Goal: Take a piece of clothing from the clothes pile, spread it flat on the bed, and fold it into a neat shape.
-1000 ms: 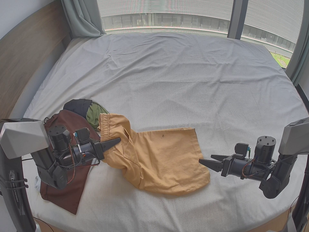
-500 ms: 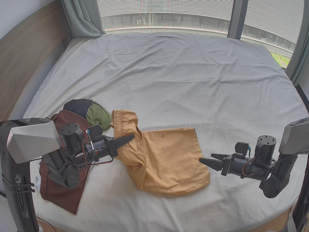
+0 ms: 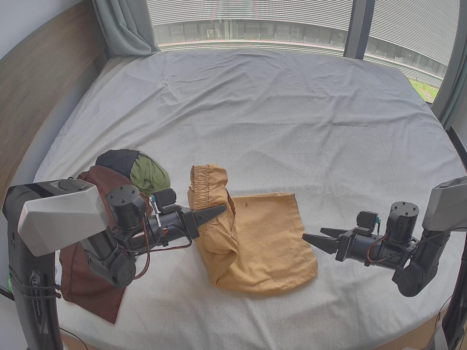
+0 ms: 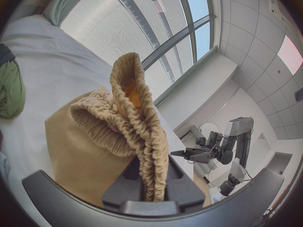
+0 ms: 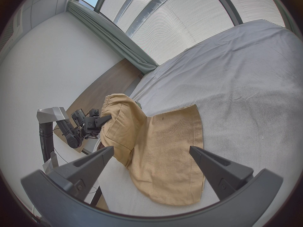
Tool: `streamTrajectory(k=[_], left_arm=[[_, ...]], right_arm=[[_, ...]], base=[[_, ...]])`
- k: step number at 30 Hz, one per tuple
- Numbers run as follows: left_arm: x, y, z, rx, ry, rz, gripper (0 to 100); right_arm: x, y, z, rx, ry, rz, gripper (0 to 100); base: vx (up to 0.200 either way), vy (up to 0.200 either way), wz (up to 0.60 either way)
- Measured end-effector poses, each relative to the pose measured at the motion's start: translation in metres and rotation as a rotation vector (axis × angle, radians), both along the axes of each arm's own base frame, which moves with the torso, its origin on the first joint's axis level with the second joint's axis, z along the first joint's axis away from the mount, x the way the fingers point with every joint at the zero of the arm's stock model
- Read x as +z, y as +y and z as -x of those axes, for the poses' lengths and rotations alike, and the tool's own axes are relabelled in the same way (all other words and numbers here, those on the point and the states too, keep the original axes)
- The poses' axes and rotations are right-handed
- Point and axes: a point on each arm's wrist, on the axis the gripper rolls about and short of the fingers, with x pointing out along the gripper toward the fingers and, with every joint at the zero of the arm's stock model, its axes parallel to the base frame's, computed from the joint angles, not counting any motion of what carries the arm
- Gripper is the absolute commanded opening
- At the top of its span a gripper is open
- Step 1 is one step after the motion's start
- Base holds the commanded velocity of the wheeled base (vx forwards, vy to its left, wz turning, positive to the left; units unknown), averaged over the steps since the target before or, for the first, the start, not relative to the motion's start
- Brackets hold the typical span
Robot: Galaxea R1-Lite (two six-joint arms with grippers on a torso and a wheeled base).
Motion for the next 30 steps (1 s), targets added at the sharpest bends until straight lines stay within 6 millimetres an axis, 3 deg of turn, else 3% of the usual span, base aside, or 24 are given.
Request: streamTrajectory(k=[9,30], left_arm=[[0.003,-0.02,-0.001,-0.047,-0.004,0.026,0],[-0.018,-0.07,0.003,-0.13,0.107,0.081,0]], right_arm=[[0.001,0.0,-0.001,-0.002,-0.005,-0.002,100],[0.006,-0.012,-0.014,-0.054,-0.04,-0.017,100]], base=[[0.0,0.0,0.0],[0.0,0.0,0.0]])
